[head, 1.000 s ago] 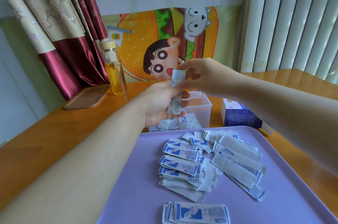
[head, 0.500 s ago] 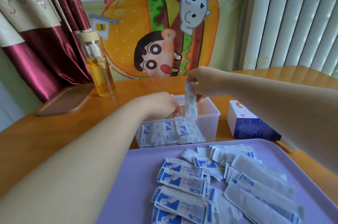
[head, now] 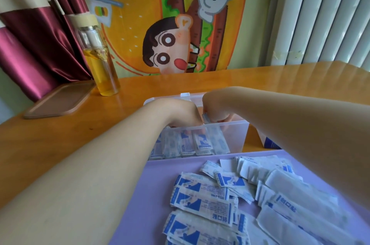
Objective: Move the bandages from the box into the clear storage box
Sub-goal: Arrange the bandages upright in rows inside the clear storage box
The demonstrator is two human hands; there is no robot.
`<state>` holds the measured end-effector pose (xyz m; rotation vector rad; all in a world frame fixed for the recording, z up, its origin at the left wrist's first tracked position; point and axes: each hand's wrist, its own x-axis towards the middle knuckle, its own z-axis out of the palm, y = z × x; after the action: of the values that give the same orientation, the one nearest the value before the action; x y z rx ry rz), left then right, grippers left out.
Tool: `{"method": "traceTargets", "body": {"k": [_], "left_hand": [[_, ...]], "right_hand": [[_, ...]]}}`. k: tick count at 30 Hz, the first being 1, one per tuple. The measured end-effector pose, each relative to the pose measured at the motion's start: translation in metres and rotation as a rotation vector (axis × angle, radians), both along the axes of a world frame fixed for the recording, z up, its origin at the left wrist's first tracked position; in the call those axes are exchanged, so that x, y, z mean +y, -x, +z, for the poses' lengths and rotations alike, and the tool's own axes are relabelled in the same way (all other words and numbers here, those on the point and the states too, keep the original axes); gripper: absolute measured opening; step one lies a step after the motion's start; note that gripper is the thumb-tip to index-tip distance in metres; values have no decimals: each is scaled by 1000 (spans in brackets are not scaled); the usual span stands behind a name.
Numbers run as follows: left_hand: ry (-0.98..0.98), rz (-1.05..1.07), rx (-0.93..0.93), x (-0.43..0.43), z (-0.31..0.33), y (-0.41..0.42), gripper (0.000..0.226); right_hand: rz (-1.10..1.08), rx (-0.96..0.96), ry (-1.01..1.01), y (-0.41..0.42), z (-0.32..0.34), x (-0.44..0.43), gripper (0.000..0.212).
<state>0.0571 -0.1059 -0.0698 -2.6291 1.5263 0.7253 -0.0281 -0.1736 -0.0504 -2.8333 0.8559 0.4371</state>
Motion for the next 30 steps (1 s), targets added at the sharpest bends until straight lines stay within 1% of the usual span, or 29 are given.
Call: {"method": "traceTargets", "body": {"k": [2,5,6,9,10,13,14,17,19,24,27,30], "left_hand": [[18,-1,0,0,-2,-1,30],[8,12,17,0,-3,-3,28],[9,18,29,0,-2,-3,28],[27,24,57,1,-3,-3,25],[30,16,63,2,-4,-4,24],[32,20,75,3,-1,-3,23],[27,19,74,3,-1,-2,24],[6,1,30,2,-1,0,30],[-2,-10,3,1,-2,1,32],[2,8,30,2,2,4,49],[-22,-37,46,3,4,7,48],[-13,-72,37,4,6,9,51]], "right_hand": [[25,4,21,2,1,3,27],[51,78,113,3,0,6,30],[58,89,133,2,0,6,28],[80,100,214,1,0,6,7],[79,114,226,0,1,7,7],[103,144,227,2,6,8,28],[110,150,227,3,7,9,30],[133,172,242,3,8,10,30],[129,168,214,2,5,9,31],[81,162,134,0,2,6,39],[61,163,142,-7,-6,1,51],[57,158,126,-8,-9,-2,51]]}}
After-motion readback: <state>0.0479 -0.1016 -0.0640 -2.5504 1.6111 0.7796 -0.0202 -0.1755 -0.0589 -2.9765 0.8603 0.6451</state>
